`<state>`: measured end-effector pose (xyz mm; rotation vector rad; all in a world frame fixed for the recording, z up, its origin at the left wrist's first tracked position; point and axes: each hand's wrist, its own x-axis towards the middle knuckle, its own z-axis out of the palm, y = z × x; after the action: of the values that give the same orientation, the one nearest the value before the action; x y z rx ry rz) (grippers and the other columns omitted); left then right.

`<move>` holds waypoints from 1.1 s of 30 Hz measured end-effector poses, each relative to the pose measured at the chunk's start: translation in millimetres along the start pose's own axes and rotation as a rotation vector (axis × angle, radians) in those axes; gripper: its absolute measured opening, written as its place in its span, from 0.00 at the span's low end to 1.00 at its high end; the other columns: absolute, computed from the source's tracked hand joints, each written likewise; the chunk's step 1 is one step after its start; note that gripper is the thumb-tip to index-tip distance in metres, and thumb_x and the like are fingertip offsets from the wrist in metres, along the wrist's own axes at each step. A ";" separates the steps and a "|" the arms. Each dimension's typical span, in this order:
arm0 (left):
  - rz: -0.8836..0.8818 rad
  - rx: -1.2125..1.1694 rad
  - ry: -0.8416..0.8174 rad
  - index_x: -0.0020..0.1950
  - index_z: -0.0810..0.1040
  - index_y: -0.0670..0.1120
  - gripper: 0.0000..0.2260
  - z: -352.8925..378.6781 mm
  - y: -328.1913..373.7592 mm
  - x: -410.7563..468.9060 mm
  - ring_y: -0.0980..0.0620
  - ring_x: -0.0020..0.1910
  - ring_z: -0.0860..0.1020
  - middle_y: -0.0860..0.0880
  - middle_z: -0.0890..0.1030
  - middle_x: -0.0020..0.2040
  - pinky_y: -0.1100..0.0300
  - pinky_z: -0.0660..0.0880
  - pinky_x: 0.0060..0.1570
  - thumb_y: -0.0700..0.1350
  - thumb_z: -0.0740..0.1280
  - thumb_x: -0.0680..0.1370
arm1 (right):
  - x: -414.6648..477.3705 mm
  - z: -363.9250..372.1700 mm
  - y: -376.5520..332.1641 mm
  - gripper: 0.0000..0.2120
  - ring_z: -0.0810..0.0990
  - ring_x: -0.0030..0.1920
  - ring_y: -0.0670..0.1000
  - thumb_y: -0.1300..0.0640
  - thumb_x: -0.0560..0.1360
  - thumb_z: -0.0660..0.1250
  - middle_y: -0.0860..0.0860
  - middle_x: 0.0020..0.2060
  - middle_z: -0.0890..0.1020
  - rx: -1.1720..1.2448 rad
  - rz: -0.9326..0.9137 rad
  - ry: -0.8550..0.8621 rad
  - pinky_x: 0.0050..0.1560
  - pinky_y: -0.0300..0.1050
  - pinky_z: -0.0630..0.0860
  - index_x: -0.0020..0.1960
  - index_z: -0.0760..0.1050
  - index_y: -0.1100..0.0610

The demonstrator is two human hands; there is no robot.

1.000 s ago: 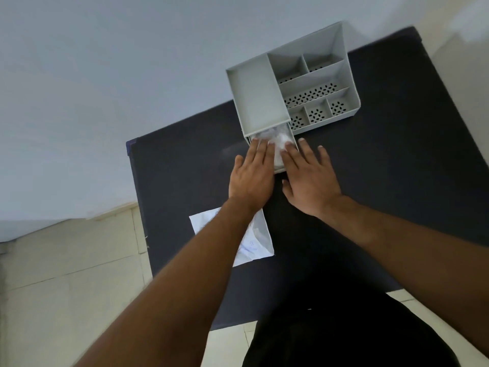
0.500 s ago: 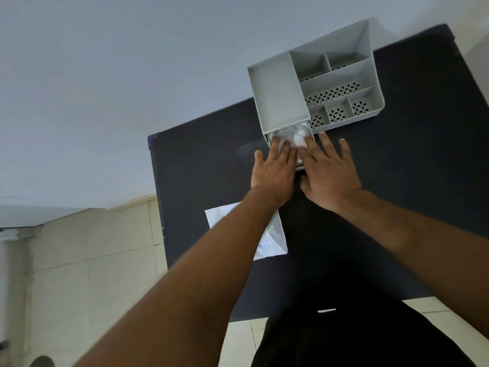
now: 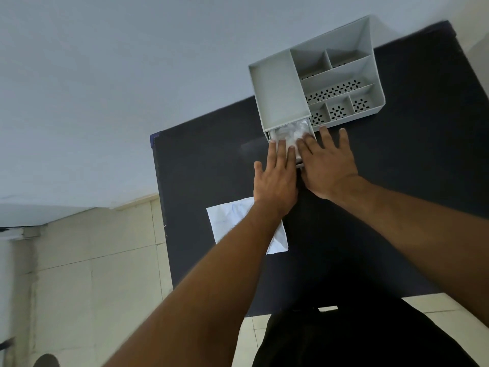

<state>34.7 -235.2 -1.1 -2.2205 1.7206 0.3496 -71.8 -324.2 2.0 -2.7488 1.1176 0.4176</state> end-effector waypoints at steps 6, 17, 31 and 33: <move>0.050 0.037 -0.048 0.82 0.51 0.41 0.28 -12.6 -3.5 5.5 0.41 0.83 0.44 0.39 0.54 0.83 0.43 0.57 0.75 0.49 0.55 0.85 | 1.9 -0.2 -0.9 0.33 0.49 0.81 0.62 0.46 0.81 0.59 0.54 0.81 0.56 -0.033 -0.002 0.004 0.75 0.69 0.48 0.81 0.53 0.54; 0.090 0.201 -0.097 0.82 0.56 0.41 0.27 -33.4 -10.0 20.9 0.41 0.82 0.52 0.39 0.61 0.81 0.40 0.59 0.73 0.49 0.56 0.85 | 8.3 -6.1 6.2 0.33 0.49 0.80 0.63 0.43 0.81 0.59 0.56 0.81 0.55 -0.083 -0.068 0.018 0.75 0.69 0.46 0.82 0.49 0.45; 0.005 0.195 -0.037 0.81 0.56 0.44 0.26 -32.6 -6.8 16.0 0.38 0.82 0.48 0.36 0.56 0.82 0.39 0.58 0.73 0.52 0.56 0.85 | 18.9 -12.6 3.9 0.34 0.58 0.77 0.68 0.44 0.80 0.60 0.57 0.81 0.56 -0.075 -0.018 -0.039 0.75 0.69 0.52 0.81 0.50 0.48; 0.003 0.183 -0.041 0.81 0.55 0.43 0.26 -32.5 -5.9 15.8 0.38 0.82 0.47 0.37 0.56 0.82 0.39 0.59 0.73 0.51 0.55 0.85 | 13.6 -11.2 0.7 0.33 0.66 0.73 0.68 0.46 0.80 0.61 0.58 0.80 0.59 -0.067 -0.016 -0.025 0.74 0.68 0.57 0.81 0.52 0.48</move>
<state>44.5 -260.5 23.4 -2.0671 1.6636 0.2260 -60.7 -336.4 8.5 -2.7998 1.0939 0.4943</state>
